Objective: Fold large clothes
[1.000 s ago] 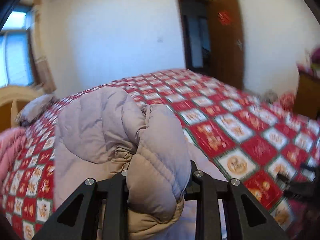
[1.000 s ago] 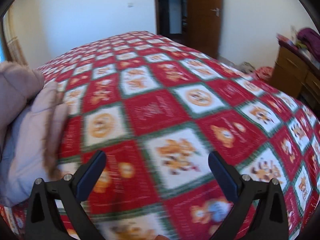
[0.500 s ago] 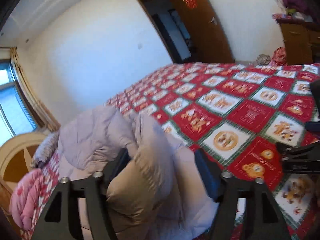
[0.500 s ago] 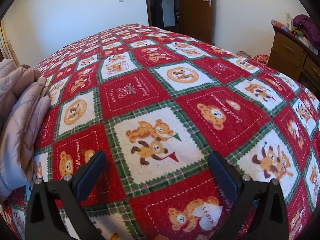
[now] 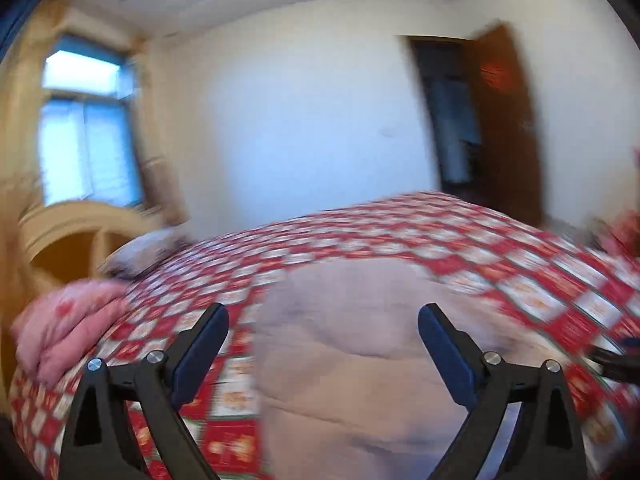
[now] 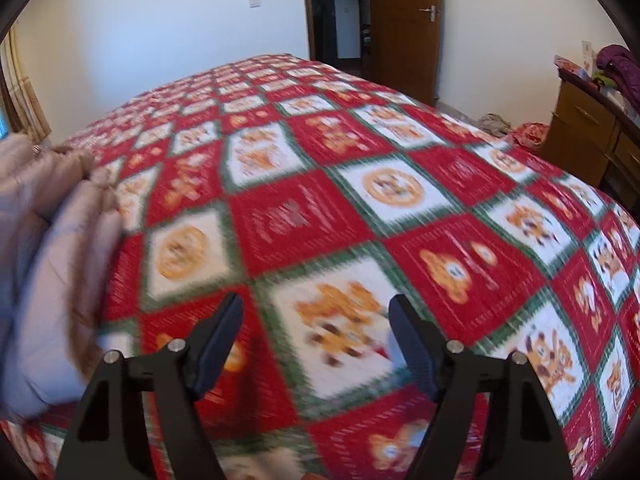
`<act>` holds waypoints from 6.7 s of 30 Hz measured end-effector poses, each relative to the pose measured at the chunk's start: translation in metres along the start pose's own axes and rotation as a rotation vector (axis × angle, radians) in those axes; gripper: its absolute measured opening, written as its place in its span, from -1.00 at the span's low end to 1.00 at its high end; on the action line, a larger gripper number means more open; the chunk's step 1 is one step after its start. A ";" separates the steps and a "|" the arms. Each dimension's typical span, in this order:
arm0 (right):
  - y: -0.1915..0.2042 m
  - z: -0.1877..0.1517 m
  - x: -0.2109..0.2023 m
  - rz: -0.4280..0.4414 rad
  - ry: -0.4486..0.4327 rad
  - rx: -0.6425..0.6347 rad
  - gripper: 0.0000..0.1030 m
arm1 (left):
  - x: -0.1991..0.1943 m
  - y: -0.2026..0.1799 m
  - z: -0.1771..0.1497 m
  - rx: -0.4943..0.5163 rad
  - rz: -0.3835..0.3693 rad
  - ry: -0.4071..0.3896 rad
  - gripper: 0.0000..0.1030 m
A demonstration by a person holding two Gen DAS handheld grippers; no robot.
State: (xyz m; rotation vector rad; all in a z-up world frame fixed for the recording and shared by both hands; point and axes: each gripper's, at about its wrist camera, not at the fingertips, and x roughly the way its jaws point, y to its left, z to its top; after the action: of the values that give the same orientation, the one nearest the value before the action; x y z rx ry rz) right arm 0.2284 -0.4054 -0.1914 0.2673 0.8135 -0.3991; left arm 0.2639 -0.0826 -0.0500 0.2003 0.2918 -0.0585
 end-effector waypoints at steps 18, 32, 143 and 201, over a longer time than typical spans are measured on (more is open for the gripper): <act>0.205 0.110 -0.043 0.231 -0.116 -0.139 -0.10 | 0.130 -0.066 -0.031 0.076 -0.043 0.210 0.87; 0.187 0.072 0.038 0.184 -0.022 -0.113 -0.17 | 0.180 -0.042 -0.035 -0.123 -0.082 0.369 0.92; 0.145 0.056 0.113 0.518 0.154 0.025 0.15 | 0.193 -0.015 -0.110 -0.324 -0.299 0.542 0.99; 0.168 0.035 0.029 0.595 -0.033 -0.089 -0.55 | 0.094 0.003 -0.057 -0.105 -0.199 0.331 -0.19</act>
State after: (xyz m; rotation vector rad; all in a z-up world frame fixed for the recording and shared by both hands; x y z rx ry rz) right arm 0.3433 -0.2757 -0.1773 0.4023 0.6795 0.1901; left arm 0.3382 -0.0709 -0.1299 0.0747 0.6427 -0.2075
